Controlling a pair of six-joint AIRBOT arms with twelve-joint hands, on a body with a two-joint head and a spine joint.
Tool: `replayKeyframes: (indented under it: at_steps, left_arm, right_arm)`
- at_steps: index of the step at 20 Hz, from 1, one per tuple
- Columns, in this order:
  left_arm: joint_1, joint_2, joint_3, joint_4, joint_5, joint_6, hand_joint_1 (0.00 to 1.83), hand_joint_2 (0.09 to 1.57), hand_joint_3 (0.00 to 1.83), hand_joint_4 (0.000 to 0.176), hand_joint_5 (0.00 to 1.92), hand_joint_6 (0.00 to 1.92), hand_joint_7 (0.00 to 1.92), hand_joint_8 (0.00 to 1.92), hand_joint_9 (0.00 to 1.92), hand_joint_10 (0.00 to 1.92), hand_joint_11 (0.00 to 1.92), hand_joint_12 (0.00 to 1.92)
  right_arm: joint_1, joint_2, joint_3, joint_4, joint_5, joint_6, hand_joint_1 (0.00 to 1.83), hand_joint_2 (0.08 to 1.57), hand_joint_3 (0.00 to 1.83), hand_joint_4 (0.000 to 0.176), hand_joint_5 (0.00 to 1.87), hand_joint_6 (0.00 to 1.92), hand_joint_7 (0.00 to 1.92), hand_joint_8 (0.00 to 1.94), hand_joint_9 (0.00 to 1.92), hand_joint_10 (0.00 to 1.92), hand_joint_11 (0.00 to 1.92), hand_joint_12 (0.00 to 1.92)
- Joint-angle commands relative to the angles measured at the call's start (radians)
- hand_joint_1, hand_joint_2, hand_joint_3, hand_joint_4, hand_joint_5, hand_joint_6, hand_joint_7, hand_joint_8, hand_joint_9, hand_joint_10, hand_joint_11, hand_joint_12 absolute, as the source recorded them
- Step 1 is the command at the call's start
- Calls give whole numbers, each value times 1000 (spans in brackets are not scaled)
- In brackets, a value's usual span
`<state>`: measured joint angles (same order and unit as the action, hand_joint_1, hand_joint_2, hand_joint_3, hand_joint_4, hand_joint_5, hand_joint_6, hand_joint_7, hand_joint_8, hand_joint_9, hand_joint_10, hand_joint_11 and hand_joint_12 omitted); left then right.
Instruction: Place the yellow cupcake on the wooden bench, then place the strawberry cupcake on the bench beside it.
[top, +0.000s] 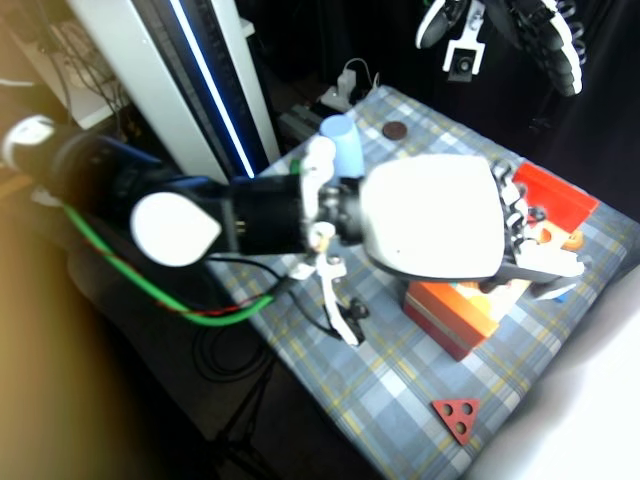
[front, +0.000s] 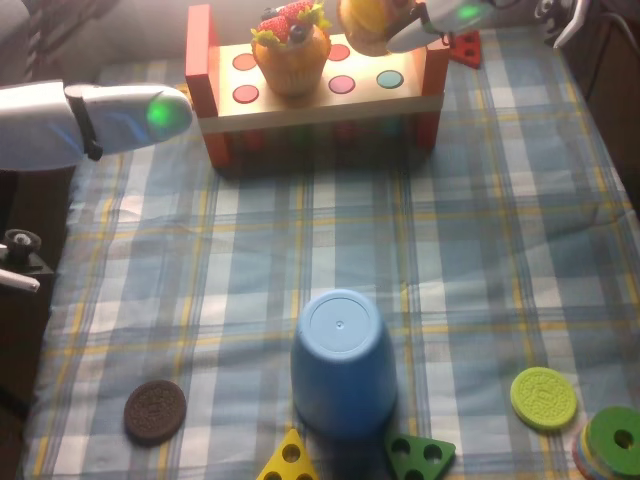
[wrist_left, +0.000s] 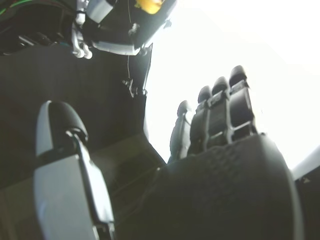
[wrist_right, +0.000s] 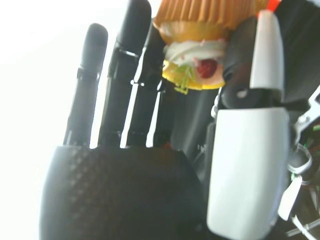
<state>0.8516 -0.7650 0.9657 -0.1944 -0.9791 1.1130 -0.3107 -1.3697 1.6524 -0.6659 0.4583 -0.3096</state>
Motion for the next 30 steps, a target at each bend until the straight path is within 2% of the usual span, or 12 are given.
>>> replayKeyframes:
  at_steps: [1, 3, 7, 11, 13, 14, 16, 18, 19, 21, 26, 30]
  left_arm:
    - [-15, -5, 7, -4, -124, -15, 797, 781, 2, 93, 127, 2, 79, 1, 58, 2, 0, 285]
    - [-15, -6, 8, -4, -124, -18, 803, 776, 0, 88, 131, 1, 90, 2, 64, 2, 0, 300]
    - [-15, -5, 8, -2, -125, -21, 817, 778, 0, 99, 139, 1, 84, 1, 47, 1, 0, 243]
    - [-15, -6, 8, -1, -125, -22, 819, 768, 0, 123, 142, 2, 83, 2, 45, 1, 0, 234]
    - [-15, -5, 9, 0, -125, -25, 793, 777, 0, 112, 142, 1, 84, 1, 53, 2, 0, 254]
    - [-15, -5, 9, 0, -125, -26, 780, 785, 2, 120, 136, 0, 76, 1, 43, 1, 0, 235]
    - [-15, -5, 9, 0, -126, -27, 785, 779, 0, 115, 142, 1, 88, 2, 58, 3, 0, 272]
    - [-15, -5, 9, 0, -126, -29, 818, 783, 1, 109, 143, 1, 84, 0, 52, 0, 0, 279]
    - [-15, -5, 9, 1, -126, -30, 831, 787, 1, 97, 143, 0, 79, 0, 38, 2, 0, 235]
    - [-15, -5, 9, 1, -127, -31, 846, 787, 0, 99, 140, 0, 87, 0, 49, 1, 0, 266]
    - [-15, -6, 8, 1, -128, -34, 808, 787, 0, 119, 130, 1, 81, 2, 47, 3, 0, 232]
    - [-15, -6, 8, 1, -130, -38, 820, 781, 0, 100, 151, 2, 93, 2, 53, 3, 0, 244]
  right_arm:
    - [13, 0, 5, 36, 82, 3, 1383, 1004, 0, 0, 1131, 654, 1384, 255, 1122, 867, 865, 1116]
    - [13, -2, 6, 36, 80, 3, 1307, 990, 2, 0, 1200, 574, 1392, 301, 1124, 763, 919, 1231]
    - [2, -13, 8, 31, 64, 3, 1283, 1020, 0, 0, 1374, 152, 1117, 935, 948, 1057, 707, 1538]
    - [-15, -34, 17, 31, 51, 3, 1283, 1049, 0, 0, 1374, 97, 1021, 1109, 769, 1237, 529, 1668]
    - [-22, -39, 20, 31, 45, 3, 1284, 1063, 1, 0, 1346, 94, 1002, 1183, 805, 1371, 616, 1767]
    - [-26, -40, 20, 31, 44, 3, 1293, 1047, 0, 0, 1332, 123, 1072, 1086, 914, 1324, 760, 1688]
    - [-35, -42, 20, 31, 42, 3, 1263, 1068, 0, 0, 1128, 583, 1077, 1004, 949, 1043, 762, 1518]
    - [-44, -42, 20, 31, 42, 3, 1229, 1090, 0, 30, 1019, 932, 1044, 873, 919, 518, 628, 1139]
    - [-47, -41, 20, 31, 41, 4, 1195, 1006, 0, 0, 871, 421, 876, 404, 854, 358, 529, 1073]
    - [-51, -41, 19, 31, 39, 9, 1149, 960, 0, 0, 823, 50, 827, 64, 805, 200, 406, 1099]
    - [-52, -40, 17, 31, 32, 12, 1047, 924, 1, 8, 581, 0, 613, 0, 625, 64, 110, 1148]
    - [-52, -38, 3, 31, 32, 12, 1018, 909, 0, 0, 537, 0, 572, 0, 610, 34, 111, 1168]
